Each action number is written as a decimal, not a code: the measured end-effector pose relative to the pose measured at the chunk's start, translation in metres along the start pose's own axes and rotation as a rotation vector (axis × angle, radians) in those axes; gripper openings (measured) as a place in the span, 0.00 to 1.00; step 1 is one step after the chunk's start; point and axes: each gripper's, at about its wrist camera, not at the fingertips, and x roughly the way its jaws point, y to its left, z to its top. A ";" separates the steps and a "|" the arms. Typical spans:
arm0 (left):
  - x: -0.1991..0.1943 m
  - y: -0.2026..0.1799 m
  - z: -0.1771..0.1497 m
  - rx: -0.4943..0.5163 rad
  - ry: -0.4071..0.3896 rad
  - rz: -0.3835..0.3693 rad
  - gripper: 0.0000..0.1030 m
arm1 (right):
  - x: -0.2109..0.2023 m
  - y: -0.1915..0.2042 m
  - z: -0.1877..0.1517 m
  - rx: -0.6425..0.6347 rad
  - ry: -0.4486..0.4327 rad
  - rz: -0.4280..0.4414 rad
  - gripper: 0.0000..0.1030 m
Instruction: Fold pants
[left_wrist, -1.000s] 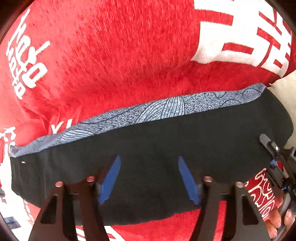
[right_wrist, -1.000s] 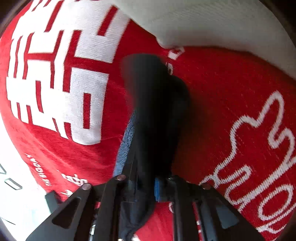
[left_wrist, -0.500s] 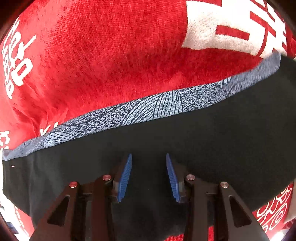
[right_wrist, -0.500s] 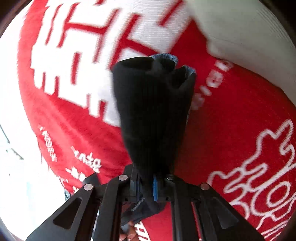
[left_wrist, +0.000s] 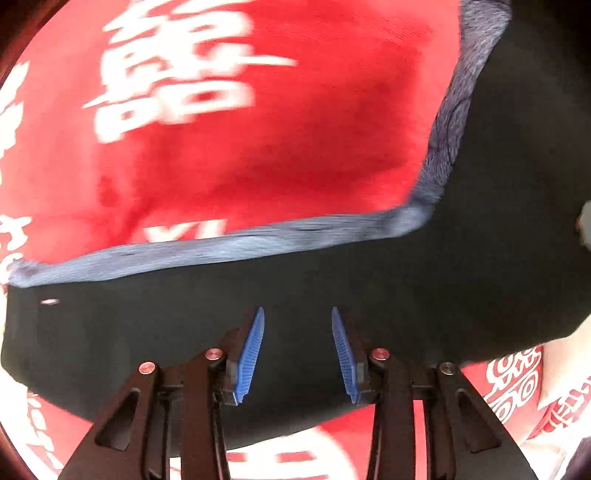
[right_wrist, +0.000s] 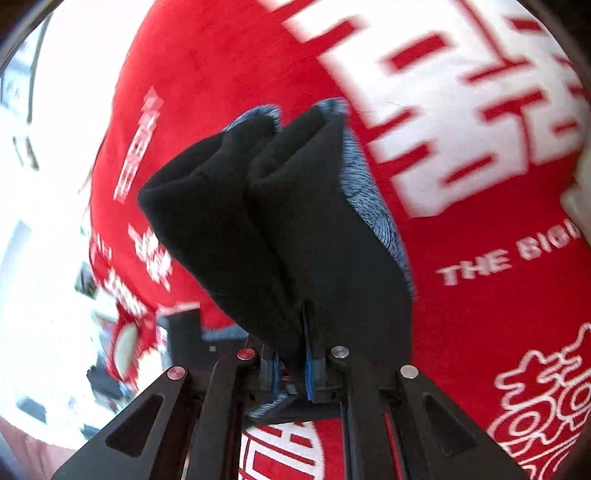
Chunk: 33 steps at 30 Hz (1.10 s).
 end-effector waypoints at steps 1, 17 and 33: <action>-0.007 0.026 -0.004 -0.021 -0.002 0.012 0.39 | 0.013 0.013 -0.003 -0.027 0.020 -0.012 0.11; -0.012 0.224 -0.064 -0.230 0.065 0.085 0.60 | 0.204 0.113 -0.137 -0.575 0.340 -0.433 0.28; 0.004 0.145 -0.017 -0.068 0.069 -0.171 0.83 | 0.120 0.105 -0.130 -0.360 0.328 -0.416 0.55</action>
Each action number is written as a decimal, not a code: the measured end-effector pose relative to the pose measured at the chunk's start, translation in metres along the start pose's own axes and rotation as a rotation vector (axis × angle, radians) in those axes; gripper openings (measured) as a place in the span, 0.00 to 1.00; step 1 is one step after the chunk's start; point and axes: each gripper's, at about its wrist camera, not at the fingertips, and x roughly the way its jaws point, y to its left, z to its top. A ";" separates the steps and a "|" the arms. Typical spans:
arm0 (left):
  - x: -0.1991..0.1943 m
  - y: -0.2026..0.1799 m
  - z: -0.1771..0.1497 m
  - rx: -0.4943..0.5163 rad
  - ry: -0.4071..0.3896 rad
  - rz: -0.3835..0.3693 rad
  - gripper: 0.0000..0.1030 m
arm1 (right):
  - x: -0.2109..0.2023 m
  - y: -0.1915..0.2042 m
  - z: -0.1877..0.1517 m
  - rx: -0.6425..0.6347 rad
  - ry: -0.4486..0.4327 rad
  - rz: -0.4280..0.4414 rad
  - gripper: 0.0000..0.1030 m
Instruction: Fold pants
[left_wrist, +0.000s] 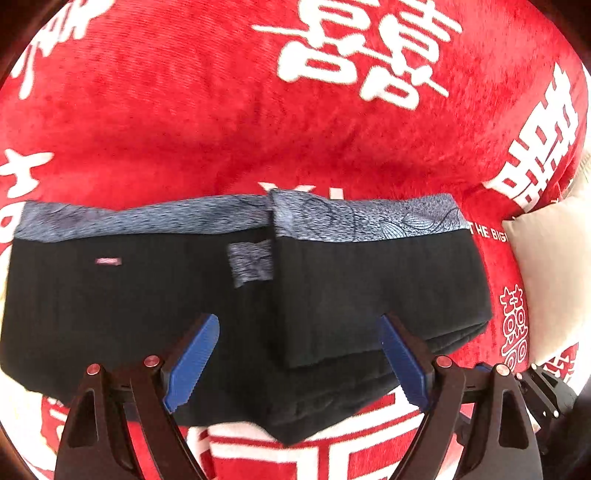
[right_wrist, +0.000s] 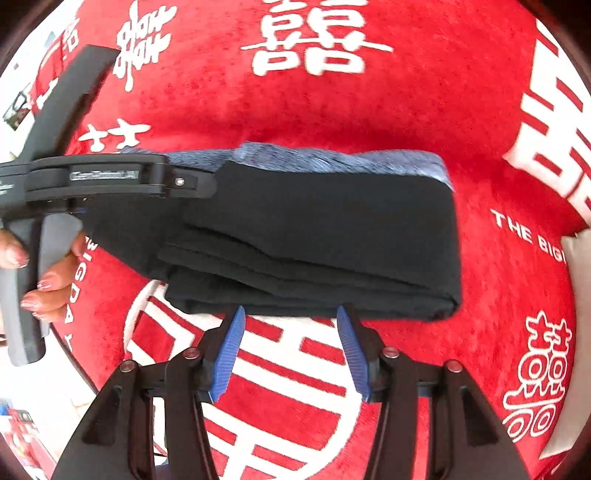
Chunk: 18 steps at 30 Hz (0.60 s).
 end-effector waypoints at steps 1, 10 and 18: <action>0.004 -0.003 0.001 0.006 0.008 -0.009 0.72 | -0.003 -0.003 -0.003 0.011 0.001 0.003 0.55; 0.002 -0.017 -0.007 0.026 0.075 -0.051 0.12 | -0.010 -0.024 0.000 0.120 -0.010 0.014 0.55; 0.015 -0.009 -0.053 -0.002 0.096 -0.019 0.12 | -0.010 -0.052 -0.003 0.172 0.034 0.049 0.55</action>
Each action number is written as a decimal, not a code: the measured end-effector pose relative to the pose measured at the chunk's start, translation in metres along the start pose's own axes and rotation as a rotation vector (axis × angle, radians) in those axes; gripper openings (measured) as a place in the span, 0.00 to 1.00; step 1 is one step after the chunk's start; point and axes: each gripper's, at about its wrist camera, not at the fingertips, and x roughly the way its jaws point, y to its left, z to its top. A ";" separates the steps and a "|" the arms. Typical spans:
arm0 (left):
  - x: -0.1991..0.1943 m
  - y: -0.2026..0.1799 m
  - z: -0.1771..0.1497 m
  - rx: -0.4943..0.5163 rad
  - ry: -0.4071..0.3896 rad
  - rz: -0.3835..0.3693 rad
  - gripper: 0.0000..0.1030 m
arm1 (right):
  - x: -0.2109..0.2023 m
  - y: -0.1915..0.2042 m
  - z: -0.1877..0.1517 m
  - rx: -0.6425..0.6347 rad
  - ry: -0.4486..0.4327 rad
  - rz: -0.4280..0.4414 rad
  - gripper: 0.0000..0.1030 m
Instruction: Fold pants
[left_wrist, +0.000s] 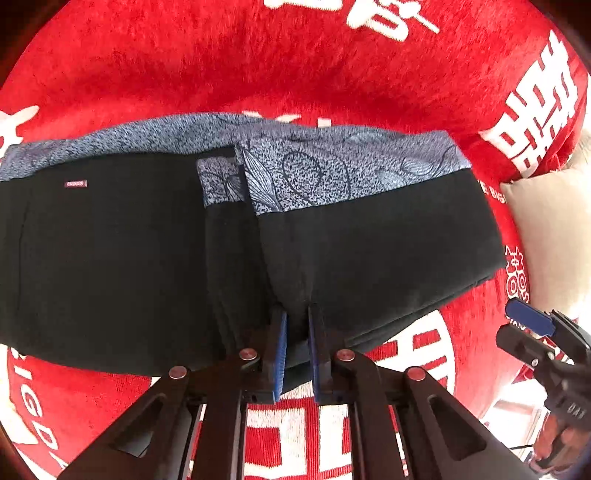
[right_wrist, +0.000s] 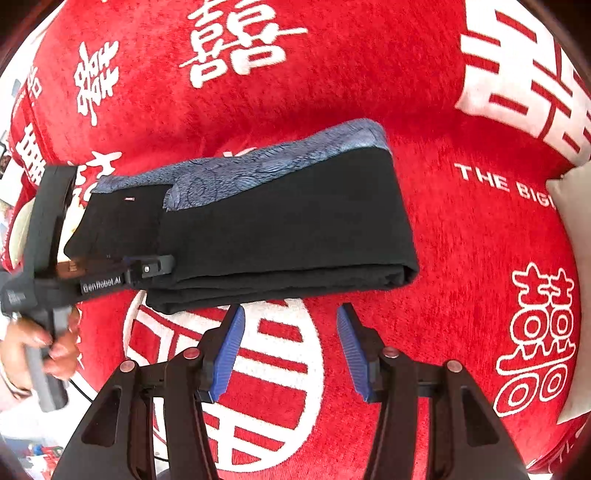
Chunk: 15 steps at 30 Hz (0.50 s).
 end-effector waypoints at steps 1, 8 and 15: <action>-0.005 -0.002 0.000 -0.003 -0.007 0.015 0.12 | 0.000 -0.005 0.003 0.008 0.004 0.009 0.56; -0.044 0.021 0.015 -0.083 -0.061 0.103 0.32 | -0.003 -0.034 0.053 0.038 -0.028 0.009 0.68; -0.031 0.050 0.053 -0.184 -0.086 0.157 0.74 | 0.029 -0.056 0.122 0.055 0.005 -0.066 0.69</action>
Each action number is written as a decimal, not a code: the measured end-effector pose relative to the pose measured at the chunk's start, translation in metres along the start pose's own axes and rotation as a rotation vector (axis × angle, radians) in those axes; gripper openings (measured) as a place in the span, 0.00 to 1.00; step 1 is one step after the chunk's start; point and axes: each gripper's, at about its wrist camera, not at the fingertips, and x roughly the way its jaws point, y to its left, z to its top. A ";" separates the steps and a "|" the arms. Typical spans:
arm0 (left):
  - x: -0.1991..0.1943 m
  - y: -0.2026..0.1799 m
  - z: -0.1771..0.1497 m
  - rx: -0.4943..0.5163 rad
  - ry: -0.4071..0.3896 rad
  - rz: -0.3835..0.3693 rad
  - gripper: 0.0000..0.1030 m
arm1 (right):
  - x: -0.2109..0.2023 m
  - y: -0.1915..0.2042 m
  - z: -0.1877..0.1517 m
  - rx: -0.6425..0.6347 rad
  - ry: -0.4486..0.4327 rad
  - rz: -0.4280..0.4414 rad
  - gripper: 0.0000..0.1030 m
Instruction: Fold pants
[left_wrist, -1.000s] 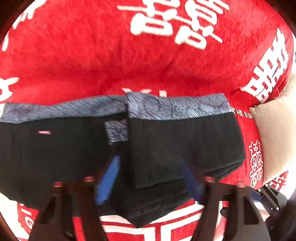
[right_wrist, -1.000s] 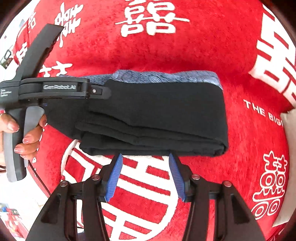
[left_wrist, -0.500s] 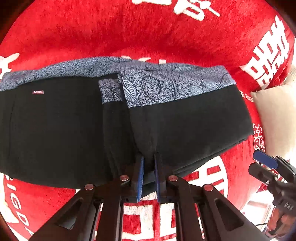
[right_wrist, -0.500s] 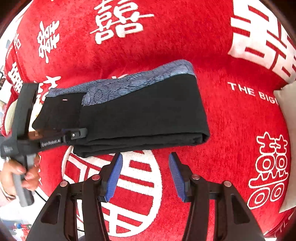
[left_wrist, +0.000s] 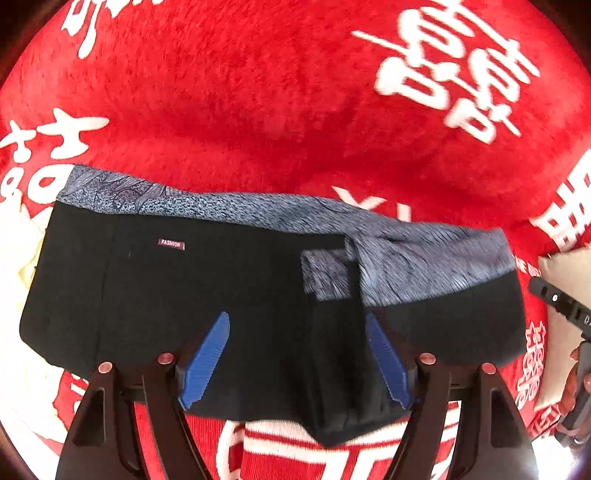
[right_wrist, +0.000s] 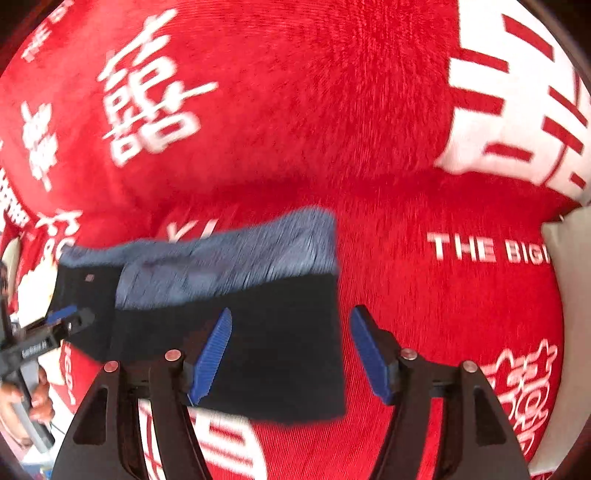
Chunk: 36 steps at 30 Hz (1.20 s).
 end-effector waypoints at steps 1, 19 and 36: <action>0.004 0.000 0.002 -0.007 0.011 0.010 0.74 | 0.004 0.001 0.005 -0.003 0.009 -0.007 0.69; 0.058 -0.033 0.013 0.027 0.181 -0.129 0.74 | 0.045 -0.022 0.001 0.016 0.182 0.158 0.73; 0.033 -0.072 -0.002 0.088 0.061 0.030 0.67 | 0.000 -0.063 -0.024 0.123 0.021 0.112 0.58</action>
